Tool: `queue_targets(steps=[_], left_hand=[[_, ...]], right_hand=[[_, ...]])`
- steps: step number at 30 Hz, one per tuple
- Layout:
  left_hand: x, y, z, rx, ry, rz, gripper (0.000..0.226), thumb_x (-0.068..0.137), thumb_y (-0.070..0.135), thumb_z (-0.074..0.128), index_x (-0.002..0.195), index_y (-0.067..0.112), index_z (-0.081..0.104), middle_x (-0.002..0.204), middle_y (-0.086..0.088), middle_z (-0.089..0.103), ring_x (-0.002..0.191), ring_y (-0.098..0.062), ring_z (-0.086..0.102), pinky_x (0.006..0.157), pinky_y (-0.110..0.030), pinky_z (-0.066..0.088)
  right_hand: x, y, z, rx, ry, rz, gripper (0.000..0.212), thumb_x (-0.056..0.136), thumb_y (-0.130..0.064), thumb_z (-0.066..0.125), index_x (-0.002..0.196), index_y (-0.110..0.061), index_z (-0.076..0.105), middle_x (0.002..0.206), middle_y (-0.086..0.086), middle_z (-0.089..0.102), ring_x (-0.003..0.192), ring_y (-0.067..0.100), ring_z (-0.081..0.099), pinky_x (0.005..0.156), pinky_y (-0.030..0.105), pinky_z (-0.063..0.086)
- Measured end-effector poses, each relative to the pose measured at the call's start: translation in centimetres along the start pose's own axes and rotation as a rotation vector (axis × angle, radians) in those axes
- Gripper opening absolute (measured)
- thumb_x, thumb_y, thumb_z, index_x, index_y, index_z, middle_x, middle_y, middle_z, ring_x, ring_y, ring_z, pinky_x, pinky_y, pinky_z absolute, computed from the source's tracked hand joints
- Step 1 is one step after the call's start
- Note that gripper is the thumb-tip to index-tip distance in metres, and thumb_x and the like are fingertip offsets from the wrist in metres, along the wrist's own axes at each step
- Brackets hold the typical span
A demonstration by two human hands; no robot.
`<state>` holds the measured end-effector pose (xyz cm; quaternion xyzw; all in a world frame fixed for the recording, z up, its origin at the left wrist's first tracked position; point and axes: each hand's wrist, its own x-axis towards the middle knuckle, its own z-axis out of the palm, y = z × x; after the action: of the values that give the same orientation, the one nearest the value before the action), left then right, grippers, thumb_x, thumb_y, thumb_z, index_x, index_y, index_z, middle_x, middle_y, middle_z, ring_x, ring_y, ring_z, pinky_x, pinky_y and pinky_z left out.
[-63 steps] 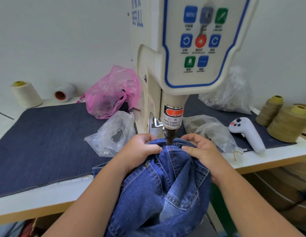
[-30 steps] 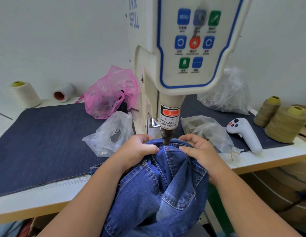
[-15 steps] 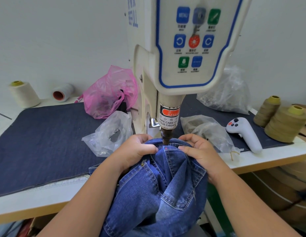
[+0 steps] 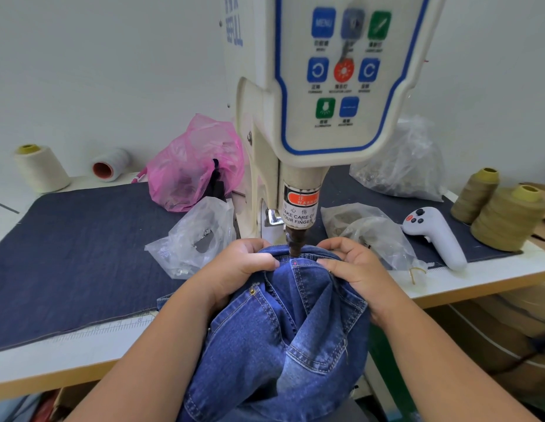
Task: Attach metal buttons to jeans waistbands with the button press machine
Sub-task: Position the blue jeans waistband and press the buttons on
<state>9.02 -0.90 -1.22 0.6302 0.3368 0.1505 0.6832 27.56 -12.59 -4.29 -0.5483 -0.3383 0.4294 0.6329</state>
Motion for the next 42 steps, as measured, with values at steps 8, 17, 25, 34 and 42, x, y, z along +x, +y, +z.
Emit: queue_targets(steps=[8,17,25,34,42], left_hand=[[-0.27,0.09,-0.18,-0.001,-0.031,0.0,0.054,0.068,0.011,0.069,0.117,-0.009,0.059,0.116,-0.037,0.062,0.097,-0.046,0.064,0.097,-0.06,0.047],[-0.21,0.27,0.01,-0.04,-0.039,-0.007,0.059,0.067,0.009,0.067,0.118,-0.016,0.053,0.111,-0.044,0.059,0.092,-0.04,0.058,0.098,-0.063,0.043],[0.08,-0.05,-0.14,-0.09,-0.046,-0.012,0.054,0.067,0.008,0.063,0.114,-0.017,0.054,0.097,-0.027,0.061,0.089,-0.038,0.057,0.08,-0.041,0.047],[0.15,-0.06,0.0,-0.099,-0.039,-0.017,0.055,0.068,0.006,0.062,0.116,-0.018,0.052,0.098,-0.028,0.059,0.09,-0.039,0.055,0.081,-0.042,0.045],[0.09,-0.06,-0.05,-0.097,-0.038,-0.022,0.054,0.068,0.006,0.062,0.115,-0.017,0.053,0.099,-0.029,0.06,0.091,-0.039,0.056,0.085,-0.046,0.043]], right_hand=[[-0.07,-0.11,0.13,-0.012,0.014,0.001,0.019,0.087,0.005,0.066,0.1,-0.009,0.066,0.095,0.014,0.075,0.084,0.024,0.07,0.081,0.037,0.057],[-0.14,-0.2,0.28,0.004,0.015,0.002,0.019,0.087,0.006,0.064,0.099,-0.008,0.066,0.093,0.013,0.075,0.08,0.021,0.071,0.075,0.03,0.059],[-0.18,-0.27,0.39,0.022,0.023,0.002,0.02,0.087,0.009,0.063,0.099,-0.007,0.065,0.09,0.011,0.075,0.077,0.019,0.071,0.071,0.029,0.06],[-0.22,-0.3,0.34,0.011,0.016,0.01,0.02,0.086,0.007,0.064,0.099,-0.009,0.066,0.093,0.012,0.075,0.08,0.021,0.071,0.075,0.032,0.059],[-0.34,-0.42,0.41,0.013,0.02,0.017,0.02,0.087,0.007,0.063,0.102,-0.007,0.065,0.093,0.012,0.075,0.08,0.021,0.07,0.075,0.032,0.06]])
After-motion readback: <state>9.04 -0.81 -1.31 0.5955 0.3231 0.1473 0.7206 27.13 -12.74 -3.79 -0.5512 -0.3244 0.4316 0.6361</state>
